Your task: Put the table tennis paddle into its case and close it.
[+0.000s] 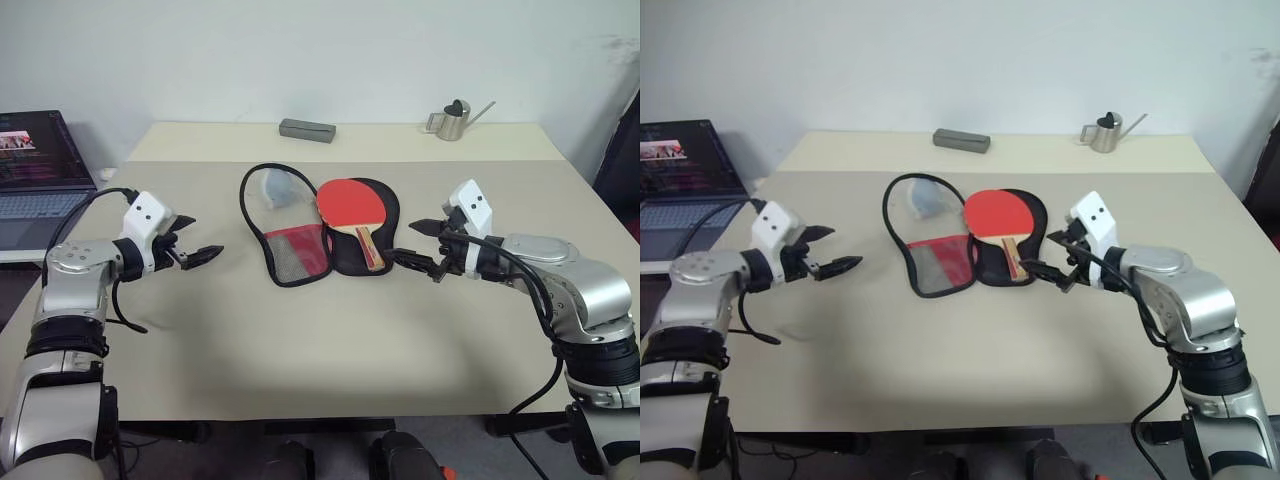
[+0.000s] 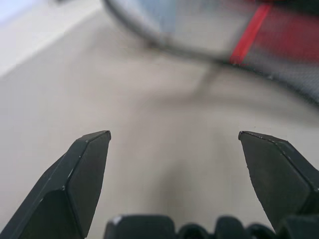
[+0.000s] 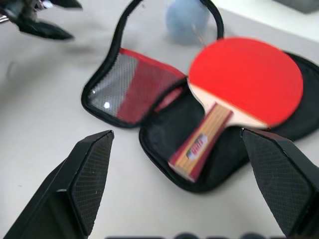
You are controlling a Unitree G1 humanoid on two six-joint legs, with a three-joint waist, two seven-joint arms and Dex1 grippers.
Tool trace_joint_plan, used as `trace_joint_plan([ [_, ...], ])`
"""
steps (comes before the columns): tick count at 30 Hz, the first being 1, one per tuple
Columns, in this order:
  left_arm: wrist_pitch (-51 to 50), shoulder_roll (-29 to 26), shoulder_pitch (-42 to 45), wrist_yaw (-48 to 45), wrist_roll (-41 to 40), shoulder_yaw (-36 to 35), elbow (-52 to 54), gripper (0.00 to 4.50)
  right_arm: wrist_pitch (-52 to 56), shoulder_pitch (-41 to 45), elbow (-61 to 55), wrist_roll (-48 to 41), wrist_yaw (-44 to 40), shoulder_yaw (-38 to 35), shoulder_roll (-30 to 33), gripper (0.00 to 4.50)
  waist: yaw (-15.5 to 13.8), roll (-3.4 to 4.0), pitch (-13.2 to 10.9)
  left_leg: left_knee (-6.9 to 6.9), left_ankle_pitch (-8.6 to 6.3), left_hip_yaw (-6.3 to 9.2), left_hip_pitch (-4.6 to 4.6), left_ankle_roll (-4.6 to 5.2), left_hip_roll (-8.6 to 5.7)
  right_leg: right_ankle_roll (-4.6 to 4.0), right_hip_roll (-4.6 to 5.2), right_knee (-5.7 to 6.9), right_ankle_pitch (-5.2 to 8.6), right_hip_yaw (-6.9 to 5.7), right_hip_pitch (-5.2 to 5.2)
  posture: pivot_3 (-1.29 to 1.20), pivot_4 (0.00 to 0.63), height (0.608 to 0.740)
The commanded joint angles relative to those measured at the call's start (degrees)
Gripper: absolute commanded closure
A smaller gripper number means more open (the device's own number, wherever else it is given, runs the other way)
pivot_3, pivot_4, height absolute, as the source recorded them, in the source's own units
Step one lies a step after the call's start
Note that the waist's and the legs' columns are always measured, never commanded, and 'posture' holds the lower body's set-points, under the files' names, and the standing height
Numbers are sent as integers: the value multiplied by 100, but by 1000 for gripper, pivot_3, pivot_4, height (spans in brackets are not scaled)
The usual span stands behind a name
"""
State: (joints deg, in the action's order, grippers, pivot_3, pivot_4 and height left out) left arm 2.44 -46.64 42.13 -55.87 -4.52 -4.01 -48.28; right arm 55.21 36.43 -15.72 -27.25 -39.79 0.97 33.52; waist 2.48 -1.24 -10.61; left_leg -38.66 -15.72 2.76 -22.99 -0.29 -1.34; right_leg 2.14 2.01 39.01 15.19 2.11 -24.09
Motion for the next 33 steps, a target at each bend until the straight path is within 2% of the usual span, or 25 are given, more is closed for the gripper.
trace_joint_plan([
  [1,284,43,337,187,147,34,-211,0,1,108,-246,-137,47,-112,-31,19,-39,0,0,-1,0,0,-1,0,0,0,0,0,0,-1,0,0,150,740],
  [3,343,129,456,200,198,78,-314,0,27,150,-206,-132,137,-100,-64,19,-65,0,0,-2,0,0,-2,0,0,0,0,0,0,-1,0,0,150,740],
  [7,409,297,621,-3,139,105,-389,0,432,412,-58,-365,661,-313,-602,19,-65,0,0,-3,0,-1,-2,0,-1,0,1,3,0,0,-1,0,150,740],
  [14,442,327,782,-348,161,134,-505,0,345,636,208,-60,1038,45,-1005,19,-62,0,0,-3,0,-2,-3,0,-1,0,1,3,-1,-1,-3,0,150,740],
  [23,727,337,1279,364,841,464,-1425,0,346,637,178,-39,1054,115,-1006,19,-63,0,0,-4,0,-1,-3,0,-2,0,0,4,-1,-8,-3,0,150,740],
  [33,934,1347,1851,1492,1546,982,-2295,0,473,438,-74,-102,1181,24,-887,19,-93,-2,1,-8,0,3,-8,0,-7,1,2,4,-1,-13,-2,0,150,740],
])
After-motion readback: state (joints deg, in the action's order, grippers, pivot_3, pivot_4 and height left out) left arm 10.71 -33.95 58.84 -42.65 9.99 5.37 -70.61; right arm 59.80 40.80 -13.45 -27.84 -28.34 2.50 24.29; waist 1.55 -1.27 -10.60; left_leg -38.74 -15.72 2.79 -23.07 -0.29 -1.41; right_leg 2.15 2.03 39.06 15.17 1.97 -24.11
